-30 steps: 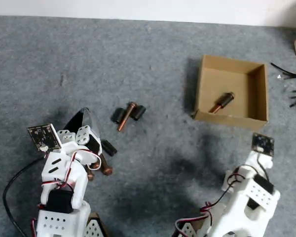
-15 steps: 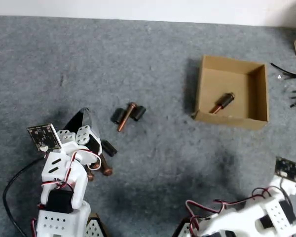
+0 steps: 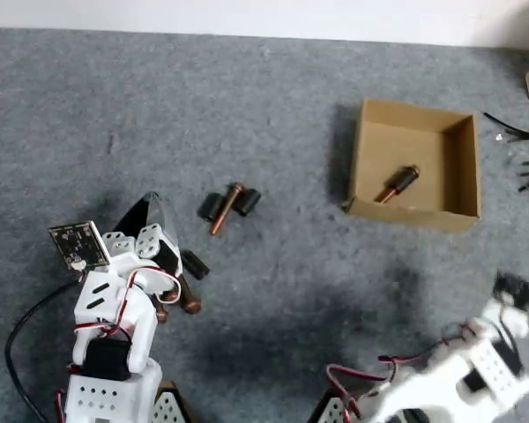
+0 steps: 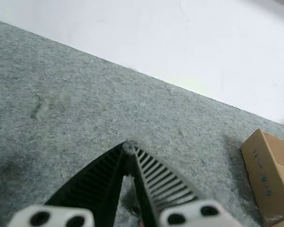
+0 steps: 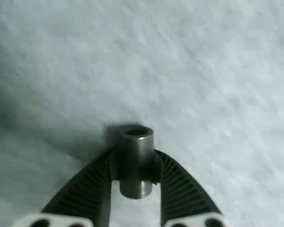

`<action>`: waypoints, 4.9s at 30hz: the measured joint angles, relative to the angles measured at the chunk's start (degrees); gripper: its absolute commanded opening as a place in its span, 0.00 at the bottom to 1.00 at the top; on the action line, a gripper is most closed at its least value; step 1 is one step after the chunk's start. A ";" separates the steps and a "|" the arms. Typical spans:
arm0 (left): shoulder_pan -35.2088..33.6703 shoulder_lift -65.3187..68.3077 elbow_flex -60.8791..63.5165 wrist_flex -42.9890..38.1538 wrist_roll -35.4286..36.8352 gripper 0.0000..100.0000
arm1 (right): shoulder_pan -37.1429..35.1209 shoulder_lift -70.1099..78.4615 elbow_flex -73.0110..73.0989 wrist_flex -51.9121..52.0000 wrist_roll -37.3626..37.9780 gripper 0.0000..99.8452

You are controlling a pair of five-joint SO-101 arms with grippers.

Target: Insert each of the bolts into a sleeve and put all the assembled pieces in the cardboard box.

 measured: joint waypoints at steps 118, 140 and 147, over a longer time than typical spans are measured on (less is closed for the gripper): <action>10.46 83.43 -34.55 22.51 6.68 0.00 | -53.71 0.09 15.82 -74.46 -51.08 0.00; -22.33 55.12 -44.92 33.67 -96.62 0.01 | -53.71 0.09 15.82 -74.46 -51.08 0.00; -33.14 67.25 -42.73 29.19 -104.97 0.01 | -53.71 0.09 15.82 -74.46 -51.08 0.00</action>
